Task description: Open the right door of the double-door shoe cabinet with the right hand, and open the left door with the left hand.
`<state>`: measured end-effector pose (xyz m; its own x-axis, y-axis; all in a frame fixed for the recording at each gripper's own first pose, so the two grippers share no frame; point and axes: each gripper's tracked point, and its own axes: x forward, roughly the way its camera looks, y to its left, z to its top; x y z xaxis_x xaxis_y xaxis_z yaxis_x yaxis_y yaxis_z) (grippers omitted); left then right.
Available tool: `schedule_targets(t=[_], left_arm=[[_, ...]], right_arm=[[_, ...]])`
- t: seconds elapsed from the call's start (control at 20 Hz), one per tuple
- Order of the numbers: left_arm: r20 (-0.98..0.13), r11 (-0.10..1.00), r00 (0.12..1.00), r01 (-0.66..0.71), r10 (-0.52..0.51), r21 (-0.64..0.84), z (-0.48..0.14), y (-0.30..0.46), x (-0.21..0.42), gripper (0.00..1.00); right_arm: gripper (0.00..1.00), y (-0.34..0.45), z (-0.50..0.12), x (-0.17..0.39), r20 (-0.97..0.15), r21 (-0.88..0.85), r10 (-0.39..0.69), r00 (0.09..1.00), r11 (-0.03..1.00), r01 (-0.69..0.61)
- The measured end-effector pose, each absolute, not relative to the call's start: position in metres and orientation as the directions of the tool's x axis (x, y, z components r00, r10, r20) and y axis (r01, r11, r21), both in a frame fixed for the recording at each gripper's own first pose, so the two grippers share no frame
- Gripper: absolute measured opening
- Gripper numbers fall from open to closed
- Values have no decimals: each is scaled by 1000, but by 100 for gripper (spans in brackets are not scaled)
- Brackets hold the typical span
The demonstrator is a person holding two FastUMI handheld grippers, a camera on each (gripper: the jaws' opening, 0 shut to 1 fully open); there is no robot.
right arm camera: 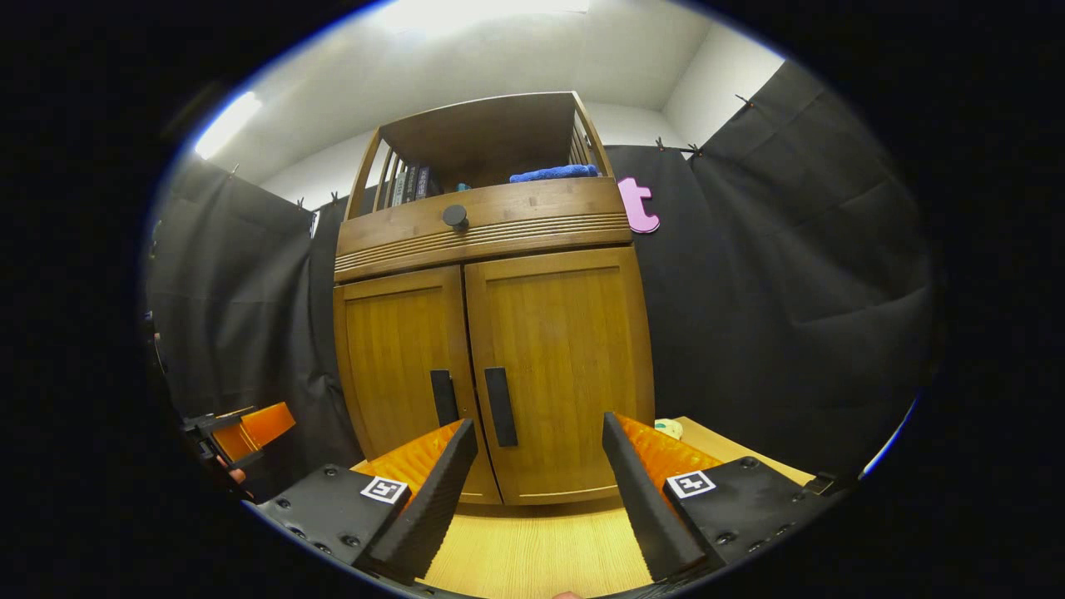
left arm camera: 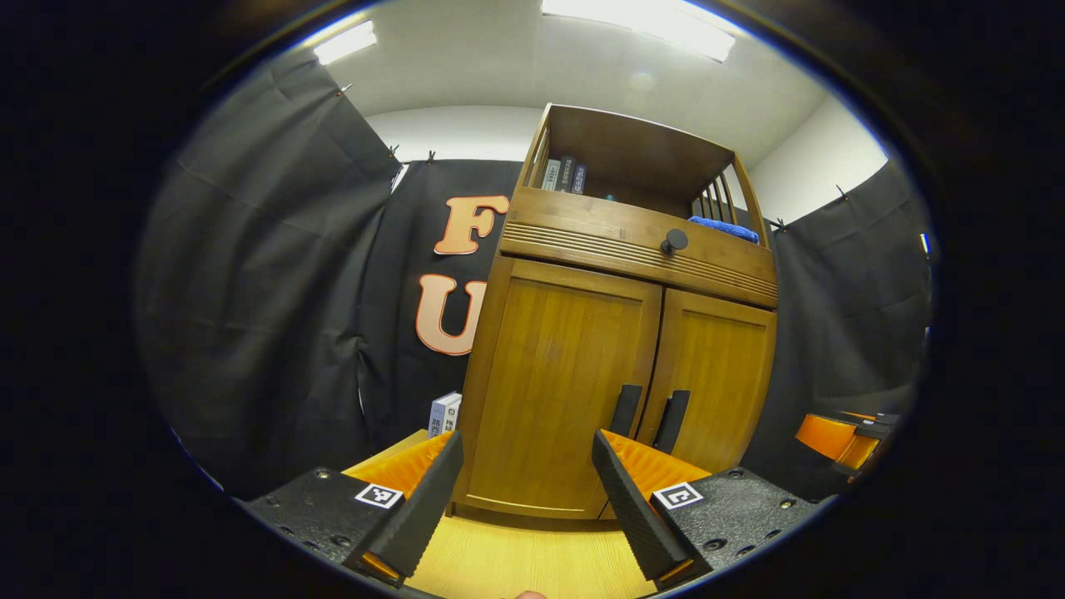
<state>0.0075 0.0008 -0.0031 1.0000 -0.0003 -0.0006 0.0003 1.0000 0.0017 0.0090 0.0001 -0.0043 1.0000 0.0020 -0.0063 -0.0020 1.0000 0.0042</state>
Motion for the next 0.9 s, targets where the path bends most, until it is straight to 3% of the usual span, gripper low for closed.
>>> schedule_targets(t=[0.35, 0.5, 0.6, 0.9], left_arm=[[12, 1000, 1000, -11, 11, 3, -2, 4, 9, 91], [22, 1000, 1000, -23, 23, 15, 2, 8, 10, 91], [29, 999, 999, -33, 32, 25, 4, 12, 9, 90], [28, 998, 998, -59, 59, 25, 5, 19, -2, 94]], right_arm=[[100, 12, 9, 23, 52, -49, 58, 997, 997, -55], [100, 32, 24, 57, 77, -87, 99, 992, 992, -92], [93, 48, 30, 82, 85, -92, 113, 990, 990, -105], [98, 49, 6, 170, 47, -95, 64, 997, 994, -59]])
